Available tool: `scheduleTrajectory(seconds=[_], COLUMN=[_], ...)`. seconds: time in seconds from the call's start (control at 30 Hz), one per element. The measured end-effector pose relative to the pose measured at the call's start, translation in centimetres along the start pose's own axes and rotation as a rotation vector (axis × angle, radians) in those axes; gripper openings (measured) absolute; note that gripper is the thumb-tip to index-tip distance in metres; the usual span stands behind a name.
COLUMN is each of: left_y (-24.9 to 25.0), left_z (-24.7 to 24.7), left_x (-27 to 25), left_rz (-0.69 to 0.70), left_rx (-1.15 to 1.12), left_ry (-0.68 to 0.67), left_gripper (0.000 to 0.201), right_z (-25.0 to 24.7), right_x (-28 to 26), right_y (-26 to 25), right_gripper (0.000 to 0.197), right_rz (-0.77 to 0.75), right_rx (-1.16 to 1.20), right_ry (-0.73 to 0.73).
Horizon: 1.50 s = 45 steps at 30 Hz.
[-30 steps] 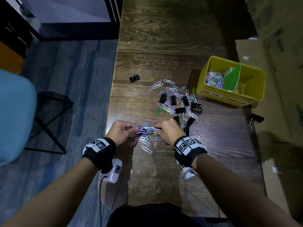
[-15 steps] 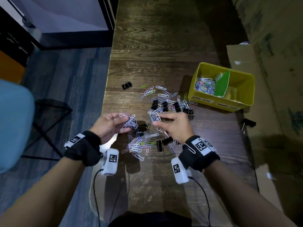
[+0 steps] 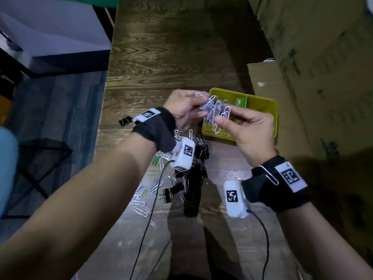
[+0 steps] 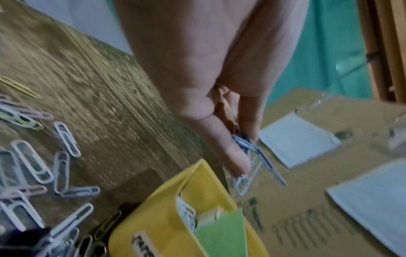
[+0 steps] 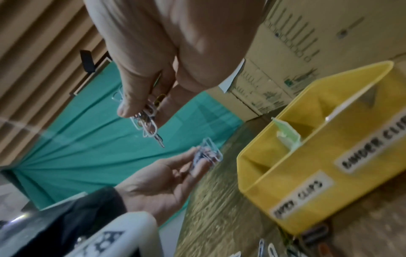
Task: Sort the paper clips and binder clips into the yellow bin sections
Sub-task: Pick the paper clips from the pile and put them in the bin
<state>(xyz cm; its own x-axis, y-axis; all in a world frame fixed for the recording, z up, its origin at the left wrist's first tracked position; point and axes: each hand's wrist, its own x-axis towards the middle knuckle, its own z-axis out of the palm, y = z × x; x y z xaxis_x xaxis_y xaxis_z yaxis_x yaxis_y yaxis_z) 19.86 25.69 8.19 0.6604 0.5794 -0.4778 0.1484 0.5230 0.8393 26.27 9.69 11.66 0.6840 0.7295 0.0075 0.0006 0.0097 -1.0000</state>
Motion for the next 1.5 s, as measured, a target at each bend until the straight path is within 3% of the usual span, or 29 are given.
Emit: scheduleTrajectory(seconds=[0.13, 0.2, 0.33, 0.43, 0.57, 0.67, 0.77, 0.87, 0.93, 1.0, 1.07, 1.13, 1.23, 1.3, 1.4, 1.5], left_y=[-2.7, -3.5, -3.8, -3.8, -4.0, -4.0, -4.7, -6.3, -8.0, -9.7, -11.8, -13.6, -15.9, -17.8, -19.9, -20.9], left_z=[4.0, 5.0, 5.3, 4.5, 2.5, -0.6, -4.8, -9.5, -12.5, -15.4, -17.4, -18.3, -18.2, -18.4, -19.1, -19.5], left_x=[4.0, 5.3, 5.6, 5.1, 3.3, 1.5, -0.4, -2.3, -3.6, -4.9, -6.3, -7.8, -9.8, -11.3, -13.8, -16.0], left_rz=[-0.030, 0.001, 0.005, 0.064, 0.128, 0.282, 0.277, 0.178, 0.154, 0.192, 0.238, 0.257, 0.255, 0.253, 0.248, 0.346], left_rx=[0.222, 0.471, 0.824, 0.741, 0.318, 0.408, 0.471, 0.574, 0.761, 1.022, 1.232, 1.408, 1.598, 1.668, 1.752, 1.693], left_ry=[0.083, 0.105, 0.026, 0.064, 0.191, 0.339, 0.376, 0.340, 0.311, 0.230, 0.075, -0.106, -0.262, -0.317, -0.350, -0.348], left_gripper=[0.018, 0.016, 0.030, 0.031, 0.020, 0.024, 0.026, 0.027, 0.024, 0.027, 0.032, 0.052, 0.064, 0.064, 0.059, 0.054], right_z=[-3.1, -4.2, -5.2, -4.2, -2.1, -0.7, 0.3, 2.1, 3.8, 5.4, 6.9, 8.2, 9.3, 9.5, 8.9, 7.7], right_x=[3.2, 4.8, 7.8, 9.4, 10.3, 10.2, 9.9, 8.0, 5.5, 2.0, -1.8, -5.6, -9.7, -11.4, -12.4, -12.6], right_y=[0.4, 1.4, 4.2, 6.1, 7.4, 7.8, 8.1, 7.1, 6.1, 5.7, 6.2, 7.5, 10.5, 12.2, 13.5, 14.1], right_gripper=[0.030, 0.028, 0.032, 0.034, 0.037, 0.051, 0.056, 0.042, 0.036, 0.032, 0.030, 0.034, 0.043, 0.038, 0.025, 0.019], right_rz=[0.024, 0.052, 0.124, 0.172, 0.219, 0.238, 0.241, 0.141, 0.042, -0.033, -0.084, -0.117, -0.173, -0.199, -0.269, -0.299], right_rx=[-0.035, -0.064, -0.227, -0.389, -0.662, -0.790, -0.874, -0.880, -0.817, -0.780, -0.791, -0.858, -1.062, -1.173, -1.333, -1.382], right_ry=[0.086, 0.121, 0.127, 0.127, 0.103, -0.074, -0.118, -0.134, -0.203, -0.379, -0.643, -0.909, -1.121, -1.127, -1.009, -0.896])
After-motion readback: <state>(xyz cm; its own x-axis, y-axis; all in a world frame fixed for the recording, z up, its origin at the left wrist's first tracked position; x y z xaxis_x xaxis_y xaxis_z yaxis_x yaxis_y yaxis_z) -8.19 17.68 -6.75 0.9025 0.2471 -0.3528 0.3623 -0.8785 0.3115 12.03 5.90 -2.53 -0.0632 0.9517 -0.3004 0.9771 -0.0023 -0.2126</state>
